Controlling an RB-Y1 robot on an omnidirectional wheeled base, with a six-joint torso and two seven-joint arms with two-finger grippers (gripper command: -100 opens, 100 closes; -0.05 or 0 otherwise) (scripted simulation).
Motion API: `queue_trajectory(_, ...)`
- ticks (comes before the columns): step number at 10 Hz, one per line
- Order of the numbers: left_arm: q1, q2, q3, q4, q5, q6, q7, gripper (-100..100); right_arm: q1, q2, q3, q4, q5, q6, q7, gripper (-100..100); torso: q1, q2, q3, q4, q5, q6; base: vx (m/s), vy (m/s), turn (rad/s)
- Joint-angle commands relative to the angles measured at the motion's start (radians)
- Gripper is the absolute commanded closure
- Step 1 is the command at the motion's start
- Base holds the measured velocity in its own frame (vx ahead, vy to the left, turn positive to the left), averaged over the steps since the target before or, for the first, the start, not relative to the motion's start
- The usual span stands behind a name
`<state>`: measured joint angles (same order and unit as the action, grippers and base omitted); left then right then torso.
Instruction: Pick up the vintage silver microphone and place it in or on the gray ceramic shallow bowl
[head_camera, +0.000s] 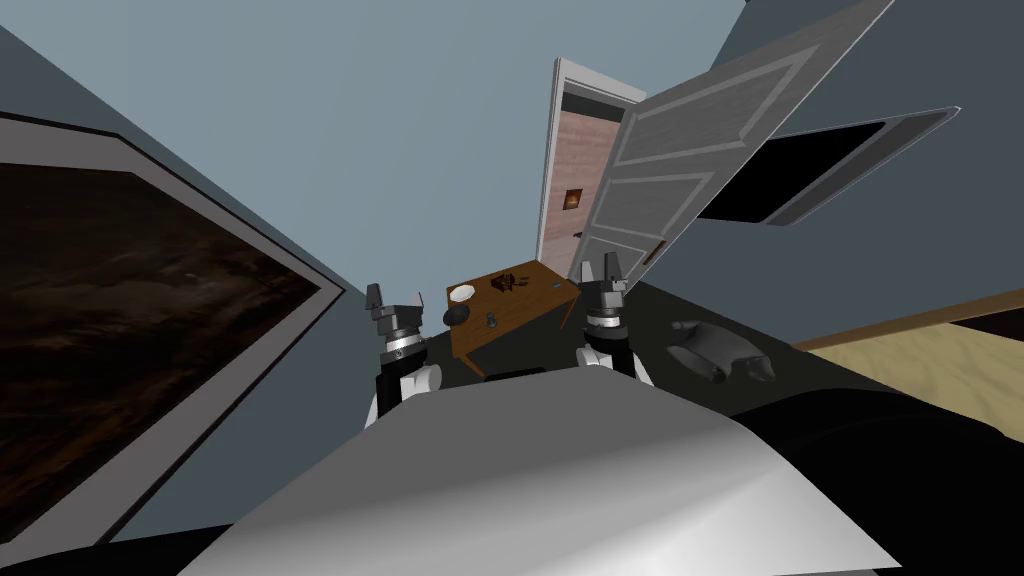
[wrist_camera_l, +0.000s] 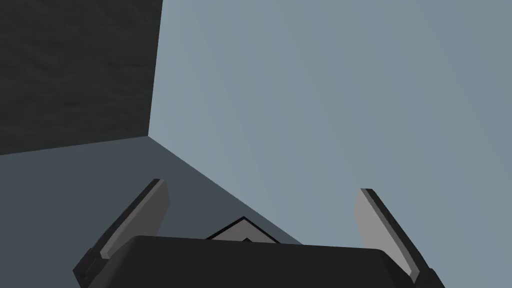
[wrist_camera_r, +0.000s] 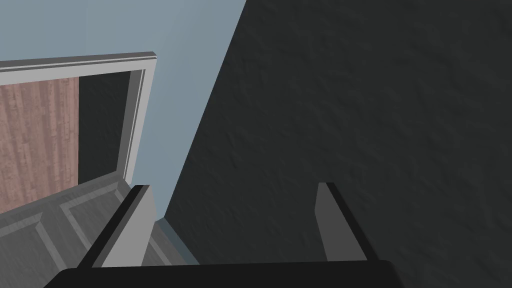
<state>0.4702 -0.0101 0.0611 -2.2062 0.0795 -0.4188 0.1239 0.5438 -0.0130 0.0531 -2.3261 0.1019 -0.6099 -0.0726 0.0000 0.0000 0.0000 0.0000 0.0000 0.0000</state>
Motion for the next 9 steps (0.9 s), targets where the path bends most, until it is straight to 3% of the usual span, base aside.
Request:
queue_trajectory(1,-0.001,0.035,0.0,0.004,0.01,0.013,-0.006,-100,0.0,0.0,0.0,0.0,0.0,0.0,0.0,0,0.0,0.0,0.0,0.0,0.0,0.0,-0.005,-0.004,0.011)
queue_trajectory(5,-0.009,0.125,-0.003,0.026,0.065,0.085,-0.037,-100,0.0,0.0,0.0,0.0,0.0,0.0,0.0,0,-0.001,0.002,0.001,0.0,0.0,0.0,-0.021,-0.016,0.021)
queue_trajectory(9,-0.018,0.178,-0.011,0.058,0.147,0.192,-0.086,-100,0.0,0.0,0.0,0.0,0.0,0.0,0.0,0,-0.001,0.003,0.002,0.001,0.0,0.0,-0.044,-0.022,0.04)
